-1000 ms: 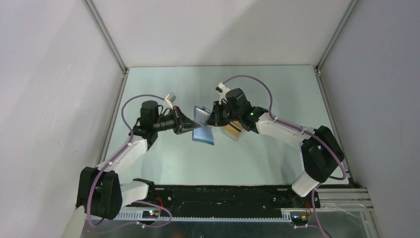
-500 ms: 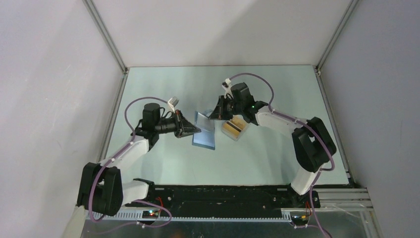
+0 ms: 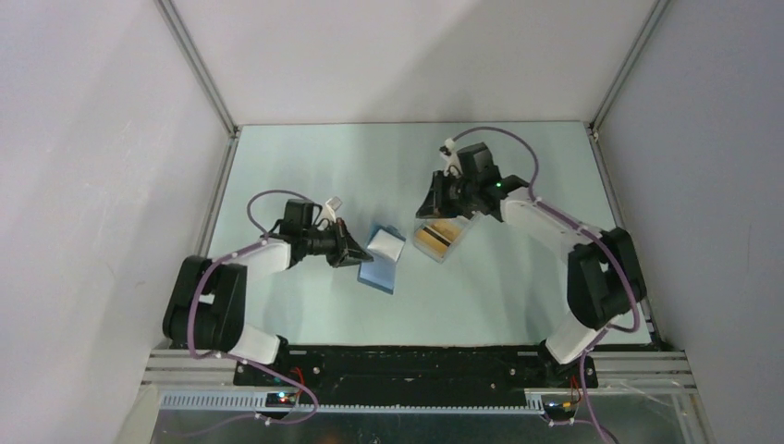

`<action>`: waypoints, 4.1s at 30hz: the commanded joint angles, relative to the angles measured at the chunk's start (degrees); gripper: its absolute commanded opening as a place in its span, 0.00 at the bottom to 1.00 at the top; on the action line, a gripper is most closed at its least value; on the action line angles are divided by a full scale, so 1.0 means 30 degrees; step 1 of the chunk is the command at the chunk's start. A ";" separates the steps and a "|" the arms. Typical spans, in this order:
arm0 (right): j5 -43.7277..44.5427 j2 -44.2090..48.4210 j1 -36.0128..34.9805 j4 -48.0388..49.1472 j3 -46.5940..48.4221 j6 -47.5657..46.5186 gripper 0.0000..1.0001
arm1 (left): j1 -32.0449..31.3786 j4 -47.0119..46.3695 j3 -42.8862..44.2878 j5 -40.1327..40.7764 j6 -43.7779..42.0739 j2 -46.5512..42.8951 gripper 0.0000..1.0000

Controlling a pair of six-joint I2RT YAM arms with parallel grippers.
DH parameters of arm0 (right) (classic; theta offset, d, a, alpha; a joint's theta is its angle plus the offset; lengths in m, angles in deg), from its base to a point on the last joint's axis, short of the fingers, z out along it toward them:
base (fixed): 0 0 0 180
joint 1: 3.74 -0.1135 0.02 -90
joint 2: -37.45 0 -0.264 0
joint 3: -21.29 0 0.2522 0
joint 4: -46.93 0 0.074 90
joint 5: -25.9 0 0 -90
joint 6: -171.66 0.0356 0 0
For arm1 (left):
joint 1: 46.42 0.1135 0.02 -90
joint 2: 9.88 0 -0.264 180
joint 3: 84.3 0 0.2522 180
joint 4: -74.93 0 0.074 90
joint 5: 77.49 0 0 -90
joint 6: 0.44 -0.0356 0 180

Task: Put the credit cards into the card holder
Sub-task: Open the card holder at the center of the board, then move the storage box to the center of the board, then pick up the credit card from the storage box.

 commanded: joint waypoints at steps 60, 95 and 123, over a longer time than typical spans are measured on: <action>0.7276 -0.3048 -0.4498 -1.1287 0.3707 -0.3657 0.06 | -0.1902 0.8723 0.4009 1.0188 -0.3786 -0.5443 0.91; 0.0938 -0.1983 0.2462 -0.8399 0.0150 -0.5134 0.49 | -1.0641 0.0109 0.6608 1.3870 0.4394 0.2891 0.74; -0.0916 -0.2735 0.2438 -0.8132 0.0791 -0.4555 0.08 | -1.0638 0.0133 0.7516 1.3707 0.3890 0.6349 0.18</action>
